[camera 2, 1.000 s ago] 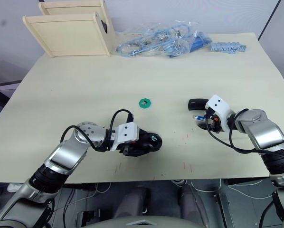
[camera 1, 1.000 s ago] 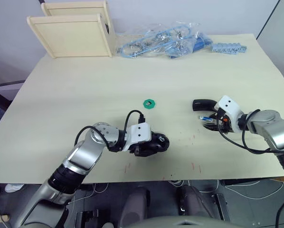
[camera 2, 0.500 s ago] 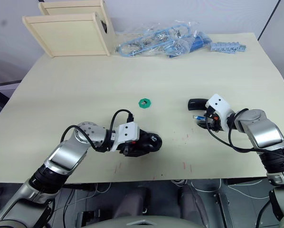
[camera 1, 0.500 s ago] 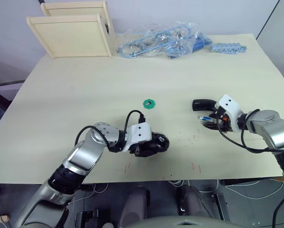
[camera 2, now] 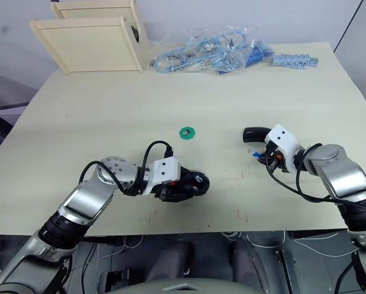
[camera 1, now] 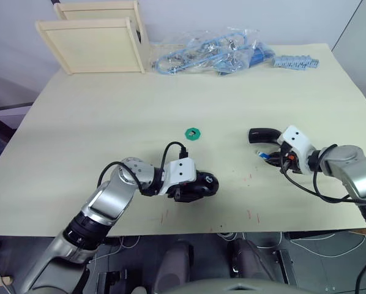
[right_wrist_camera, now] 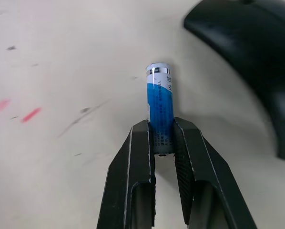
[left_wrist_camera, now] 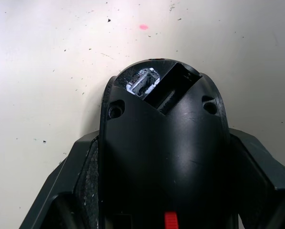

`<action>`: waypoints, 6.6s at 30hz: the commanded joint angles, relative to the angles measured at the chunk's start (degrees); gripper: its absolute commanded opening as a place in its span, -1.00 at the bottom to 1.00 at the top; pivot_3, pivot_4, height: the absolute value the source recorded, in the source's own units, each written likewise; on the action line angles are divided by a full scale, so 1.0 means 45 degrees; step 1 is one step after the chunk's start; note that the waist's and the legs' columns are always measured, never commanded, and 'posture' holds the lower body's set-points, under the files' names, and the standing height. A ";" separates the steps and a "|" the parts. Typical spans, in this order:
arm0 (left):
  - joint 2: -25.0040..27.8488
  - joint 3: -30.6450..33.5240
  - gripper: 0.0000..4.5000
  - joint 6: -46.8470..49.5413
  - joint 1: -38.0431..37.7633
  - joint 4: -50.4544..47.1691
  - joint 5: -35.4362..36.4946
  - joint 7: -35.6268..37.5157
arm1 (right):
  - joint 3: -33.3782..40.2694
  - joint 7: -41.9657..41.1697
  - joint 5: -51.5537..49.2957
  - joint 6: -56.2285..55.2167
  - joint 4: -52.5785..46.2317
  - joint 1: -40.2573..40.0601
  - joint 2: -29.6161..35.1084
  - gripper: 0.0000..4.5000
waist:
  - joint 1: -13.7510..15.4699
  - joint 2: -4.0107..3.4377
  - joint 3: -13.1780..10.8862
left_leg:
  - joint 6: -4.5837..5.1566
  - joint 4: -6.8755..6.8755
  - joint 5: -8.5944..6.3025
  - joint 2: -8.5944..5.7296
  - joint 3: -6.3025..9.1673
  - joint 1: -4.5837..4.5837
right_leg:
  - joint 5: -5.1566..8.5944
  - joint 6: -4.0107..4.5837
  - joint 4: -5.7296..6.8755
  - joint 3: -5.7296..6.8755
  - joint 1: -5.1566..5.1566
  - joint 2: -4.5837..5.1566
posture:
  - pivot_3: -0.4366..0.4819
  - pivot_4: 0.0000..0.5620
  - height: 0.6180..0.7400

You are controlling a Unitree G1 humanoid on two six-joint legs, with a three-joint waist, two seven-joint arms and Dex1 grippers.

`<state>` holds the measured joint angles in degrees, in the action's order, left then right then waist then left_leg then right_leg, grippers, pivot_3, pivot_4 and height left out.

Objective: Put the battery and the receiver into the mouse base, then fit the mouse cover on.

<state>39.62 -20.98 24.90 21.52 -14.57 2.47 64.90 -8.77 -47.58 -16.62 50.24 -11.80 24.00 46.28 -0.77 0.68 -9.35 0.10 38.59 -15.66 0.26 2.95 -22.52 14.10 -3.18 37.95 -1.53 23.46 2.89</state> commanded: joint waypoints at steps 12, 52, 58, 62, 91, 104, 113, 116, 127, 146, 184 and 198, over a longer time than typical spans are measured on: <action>0.0005 -0.0492 0.31 -0.0420 -0.0007 0.0216 -0.0157 0.0235 | 0.0469 0.2121 -0.5523 0.9391 -0.6057 0.3477 -0.1057 -0.99 | 0.0028 -0.0002 0.0003 | 0.0001 0.0000 0.0000 0.0000 0.0063 -0.0033 | 0.0002 0.0010 -0.0006 0.0055 0.0013 -0.0005 | -0.05 -0.47 1.00; 0.0415 -0.0428 0.31 -0.1079 -0.0107 0.0909 -0.0254 0.0643 | -0.6315 1.5323 -2.1417 0.5381 -0.0423 0.7208 -0.0461 -0.99 | -0.0325 -0.0011 0.0001 | 0.0005 -0.0008 0.0001 0.0004 0.0108 -0.0033 | 0.0001 0.0009 0.0005 0.0046 0.0026 0.0005 | -0.05 -0.47 1.00; 0.0364 -0.0439 0.31 -0.0958 -0.0004 0.0839 -0.0242 0.0659 | -0.6486 1.5746 -2.1417 0.5316 0.0132 0.7344 -0.0446 -0.99 | -0.0326 -0.0011 0.0000 | 0.0005 -0.0009 0.0001 0.0006 0.0113 -0.0033 | 0.0002 0.0009 0.0003 0.0045 0.0026 0.0005 | -0.05 -0.47 1.00; 0.0361 -0.0451 0.31 -0.0862 0.0010 0.0716 -0.0229 0.0661 | -0.6464 1.5994 -2.1417 0.5321 0.0252 0.7359 -0.0577 -0.99 | -0.0326 -0.0012 0.0000 | 0.0005 -0.0011 0.0001 0.0006 0.0110 -0.0033 | 0.0002 0.0010 0.0002 0.0045 0.0027 0.0005 | -0.05 -0.47 1.00; 0.0284 -0.0619 0.31 -0.0240 -0.0334 -0.0051 -0.0344 0.0316 | -0.6366 1.7940 -2.1417 0.5718 0.1891 0.6464 -0.3195 -0.99 | -0.0390 -0.0053 0.0057 | 0.0006 -0.0044 0.0001 0.0023 0.0088 0.0017 | -0.0003 0.0020 0.0006 0.0005 0.0022 -0.0022 | -0.05 -0.47 1.00; 0.0274 -0.0608 0.31 -0.0079 -0.0600 -0.0161 -0.0313 0.0198 | -0.6291 1.6699 -2.1417 0.6542 0.2038 0.7840 -0.2301 0.94 | -0.0346 -0.0073 0.0068 | 0.0006 -0.0049 0.0001 0.0022 0.0091 0.0005 | -0.0003 0.0021 -0.0004 0.0011 0.0024 -0.0019 | -0.05 -0.47 1.00; 0.0198 -0.0611 0.31 -0.0015 -0.0430 0.0010 -0.0212 0.0254 | -0.5569 1.6084 -2.1417 0.5635 -0.1891 0.7542 0.1297 0.94 | -0.0193 -0.0096 0.0041 | 0.0006 -0.0046 0.0000 0.0008 0.0115 -0.0066 | -0.0002 0.0016 -0.0057 0.0055 0.0045 0.0009 | -0.05 -0.47 1.00; 0.0238 -0.0584 0.31 0.0059 -0.0464 -0.0105 -0.0189 0.0294 | -0.4106 1.6168 -2.1199 0.3909 -0.3871 0.6066 0.1678 0.94 | -0.0197 -0.0089 0.0045 | 0.0006 -0.0055 0.0000 0.0014 0.0120 -0.0063 | 0.0000 0.0018 -0.0064 0.0071 0.0037 0.0001 | -0.05 -0.47 1.00; 0.0494 -0.0444 0.31 0.0317 -0.0526 -0.0494 -0.0052 0.0371 | 0.0422 0.8708 -1.3544 0.0320 -0.8306 -0.0470 0.2406 0.94 | -0.0096 -0.0077 0.0041 | 0.0005 -0.0046 0.0000 0.0018 0.0093 -0.0045 | 0.0001 0.0014 -0.0046 0.0052 0.0034 -0.0014 | -0.05 -0.47 1.00; 0.0624 -0.0321 0.31 -0.0488 -0.0605 0.0546 -0.0128 0.0412 | -0.2996 0.4082 -0.3279 -0.4757 -0.5899 -0.3994 -0.1719 -0.95 | -0.0043 -0.0052 0.0042 | 0.0004 -0.0044 0.0001 0.0019 0.0059 -0.0022 | 0.0003 0.0019 -0.0031 0.0049 0.0024 -0.0026 | -0.05 -0.47 1.00; 0.0789 -0.0399 0.31 0.0530 -0.0310 -0.0383 0.0066 0.0519 | -0.4556 0.2229 0.0712 -0.3756 -0.2127 -0.4441 -0.3756 -0.95 | -0.0244 -0.0039 0.0087 | 0.0004 -0.0072 -0.0002 0.0023 0.0034 0.0164 | 0.0031 0.0053 -0.0010 0.0016 -0.0106 -0.0038 | -0.05 -0.47 1.00; 0.0765 -0.0549 0.31 0.0772 -0.0122 -0.0324 0.0086 0.0509 | -0.4752 0.2396 0.0660 -0.1006 -0.1639 -0.3615 -0.3622 -0.95 | -0.0314 -0.0029 0.0252 | 0.0015 -0.0084 -0.0010 0.0024 0.0064 0.0211 | 0.0050 0.0066 -0.0017 0.0036 -0.0165 -0.0040 | -0.05 -0.47 1.00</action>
<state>42.57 -22.84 28.34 20.80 -16.31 3.00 66.64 -26.90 -37.57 -16.00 37.70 -26.37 10.02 27.95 -2.19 0.55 -8.22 0.17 38.22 -15.70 0.36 3.25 -21.57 14.32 -2.89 37.87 -1.36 22.71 2.71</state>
